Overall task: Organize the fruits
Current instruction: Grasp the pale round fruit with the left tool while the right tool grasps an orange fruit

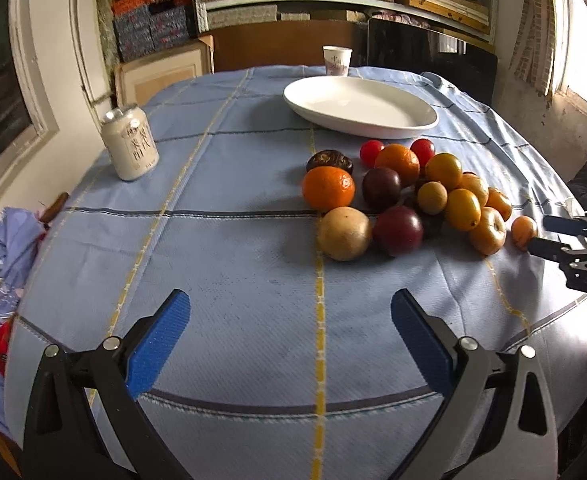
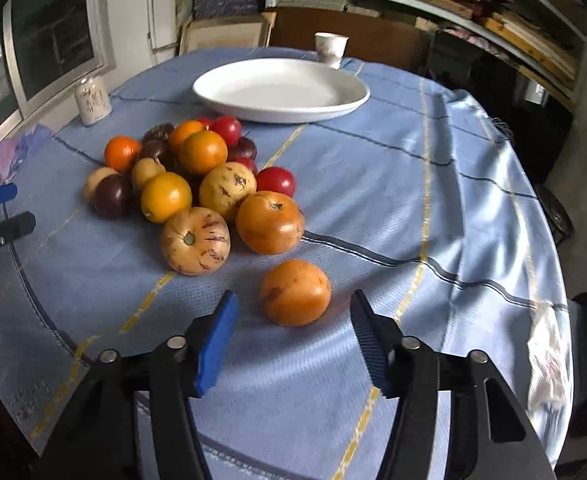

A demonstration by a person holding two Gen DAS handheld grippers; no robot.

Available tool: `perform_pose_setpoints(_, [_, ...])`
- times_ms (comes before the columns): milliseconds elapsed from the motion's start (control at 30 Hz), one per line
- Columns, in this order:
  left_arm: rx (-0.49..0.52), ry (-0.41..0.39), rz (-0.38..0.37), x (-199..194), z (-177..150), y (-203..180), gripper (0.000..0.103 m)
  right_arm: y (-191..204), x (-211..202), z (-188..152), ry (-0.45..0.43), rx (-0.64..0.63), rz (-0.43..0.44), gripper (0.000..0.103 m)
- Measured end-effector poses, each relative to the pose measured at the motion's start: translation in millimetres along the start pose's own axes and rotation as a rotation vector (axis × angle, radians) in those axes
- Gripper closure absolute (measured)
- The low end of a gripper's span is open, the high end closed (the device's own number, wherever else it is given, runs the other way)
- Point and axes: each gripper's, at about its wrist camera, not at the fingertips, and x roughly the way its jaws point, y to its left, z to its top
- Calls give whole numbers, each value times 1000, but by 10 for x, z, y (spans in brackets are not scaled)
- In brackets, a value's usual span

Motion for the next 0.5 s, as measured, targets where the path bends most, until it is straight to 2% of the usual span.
perform_pose_setpoints(167, [24, 30, -59, 136, 58, 64, 4, 1, 157, 28, 31, -30, 13, 49])
perform_pose_setpoints(300, [67, 38, -84, 248, 159, 5, 4, 12, 196, 16, 30, -42, 31, 62])
perform_pose_setpoints(367, [83, 41, -98, 304, 215, -22, 10, 24, 190, 13, 23, -53, 27, 62])
perform_pose_setpoints(433, [99, 63, -131, 400, 289, -40, 30, 2, 175, -7, 24, -43, 40, 62])
perform_pose_setpoints(467, [101, 73, -150, 447, 320, -41, 30, -7, 167, -17, 24, -37, 49, 62])
perform_pose_setpoints(500, [104, 79, -163, 494, 350, -41, 36, -16, 160, -24, 24, -32, 56, 62])
